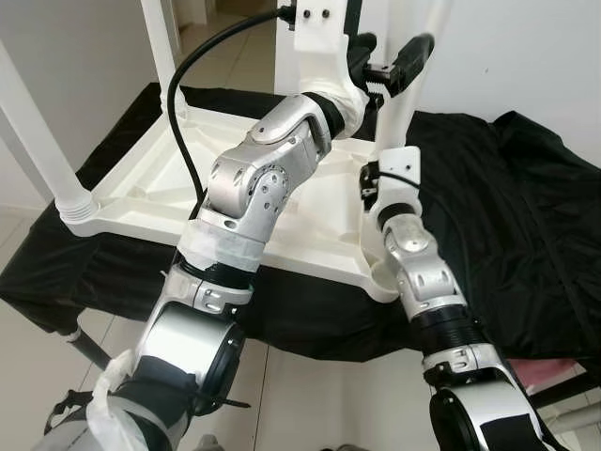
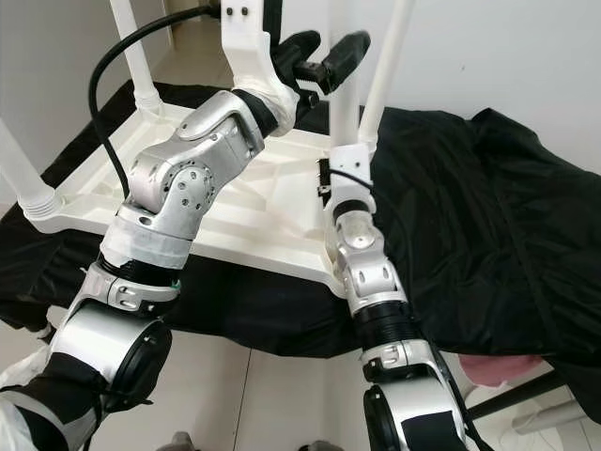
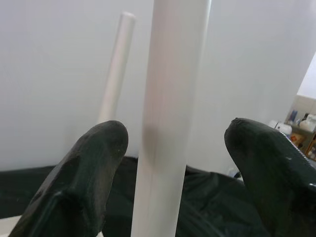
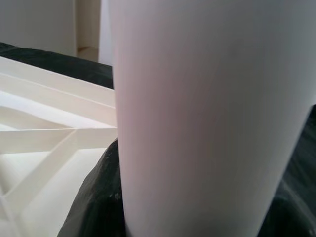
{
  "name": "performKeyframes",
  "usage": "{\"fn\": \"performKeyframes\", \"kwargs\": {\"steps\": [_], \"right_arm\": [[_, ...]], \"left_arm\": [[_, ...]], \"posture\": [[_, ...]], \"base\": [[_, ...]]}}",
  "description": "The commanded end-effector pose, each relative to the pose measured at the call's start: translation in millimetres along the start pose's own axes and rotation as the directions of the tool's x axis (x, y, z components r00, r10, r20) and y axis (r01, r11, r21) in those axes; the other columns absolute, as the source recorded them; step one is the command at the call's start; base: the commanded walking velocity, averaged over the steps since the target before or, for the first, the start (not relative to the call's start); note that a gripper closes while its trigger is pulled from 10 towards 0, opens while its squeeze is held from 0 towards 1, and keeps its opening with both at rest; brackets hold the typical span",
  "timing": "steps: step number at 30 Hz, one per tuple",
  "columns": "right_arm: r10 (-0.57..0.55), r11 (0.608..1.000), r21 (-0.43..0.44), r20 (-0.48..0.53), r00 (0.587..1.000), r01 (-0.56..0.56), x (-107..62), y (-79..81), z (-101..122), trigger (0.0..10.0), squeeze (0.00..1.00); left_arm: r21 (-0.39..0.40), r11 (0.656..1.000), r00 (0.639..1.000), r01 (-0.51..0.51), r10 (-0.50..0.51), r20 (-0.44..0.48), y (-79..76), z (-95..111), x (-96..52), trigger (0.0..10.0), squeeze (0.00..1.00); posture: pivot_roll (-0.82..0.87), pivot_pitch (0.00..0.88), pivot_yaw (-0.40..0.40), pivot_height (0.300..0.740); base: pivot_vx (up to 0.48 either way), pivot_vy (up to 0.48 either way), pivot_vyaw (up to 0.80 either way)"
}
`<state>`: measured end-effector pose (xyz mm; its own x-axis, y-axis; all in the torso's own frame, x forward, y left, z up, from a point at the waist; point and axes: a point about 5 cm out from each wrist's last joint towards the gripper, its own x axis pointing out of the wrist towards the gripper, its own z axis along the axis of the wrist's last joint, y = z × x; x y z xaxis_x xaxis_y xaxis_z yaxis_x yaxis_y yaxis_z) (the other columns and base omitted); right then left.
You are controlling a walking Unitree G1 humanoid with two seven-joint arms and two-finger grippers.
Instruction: Building children table
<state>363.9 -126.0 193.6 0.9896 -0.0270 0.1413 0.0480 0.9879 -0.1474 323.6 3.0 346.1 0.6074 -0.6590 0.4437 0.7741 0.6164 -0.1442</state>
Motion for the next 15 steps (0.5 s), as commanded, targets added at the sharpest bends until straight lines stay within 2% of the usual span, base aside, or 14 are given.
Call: {"fn": "performKeyframes", "kwargs": {"steps": [1,6,8,11,13,15], "right_arm": [[-0.058,0.998,0.023,0.005,0.998,0.058,-2.1,-13.1,0.1,10.0,0.00],[-0.086,0.995,0.056,0.029,0.996,0.084,-5.0,-21.6,2.7,10.0,0.00],[-0.090,0.992,0.091,0.035,0.995,0.087,-8.9,-25.9,2.4,10.0,0.00],[-0.084,0.992,0.097,0.043,0.996,0.080,-10.5,-26.9,2.6,10.0,0.00],[-0.079,0.991,0.111,0.046,0.996,0.074,-16.7,-30.2,0.1,10.0,0.00],[-0.077,0.991,0.115,0.045,0.996,0.072,-18.5,-30.9,-0.7,10.0,0.00]], "left_arm": [[0.002,0.998,0.997,0.057,-0.057,0.043,-3.9,3.9,-6.9,10.0,0.00],[0.032,0.999,0.999,0.032,-0.032,0.018,1.2,-2.8,-20.1,10.0,0.00],[0.059,0.998,0.999,0.022,-0.020,-0.030,6.0,-13.7,-30.6,10.0,0.00],[0.079,0.997,0.998,0.017,-0.013,-0.057,8.4,-19.5,-34.6,10.0,0.00],[0.136,0.991,0.992,0.003,0.014,-0.127,12.8,-37.2,-45.2,10.0,0.00],[0.151,0.988,0.989,0.001,0.021,-0.144,13.5,-41.9,-48.2,10.0,0.00]], "posture": [[0.01,0.000,-0.065,0.740],[0.01,0.000,-0.064,0.740],[0.01,0.000,-0.062,0.740],[0.01,0.000,-0.061,0.740],[0.01,0.002,-0.057,0.740],[0.01,0.002,-0.057,0.740]], "base": [[0.000,0.000,0.00],[0.000,0.000,0.00],[0.000,0.000,0.00],[0.000,0.000,0.00],[0.000,0.000,0.00],[0.000,0.000,0.00]]}}
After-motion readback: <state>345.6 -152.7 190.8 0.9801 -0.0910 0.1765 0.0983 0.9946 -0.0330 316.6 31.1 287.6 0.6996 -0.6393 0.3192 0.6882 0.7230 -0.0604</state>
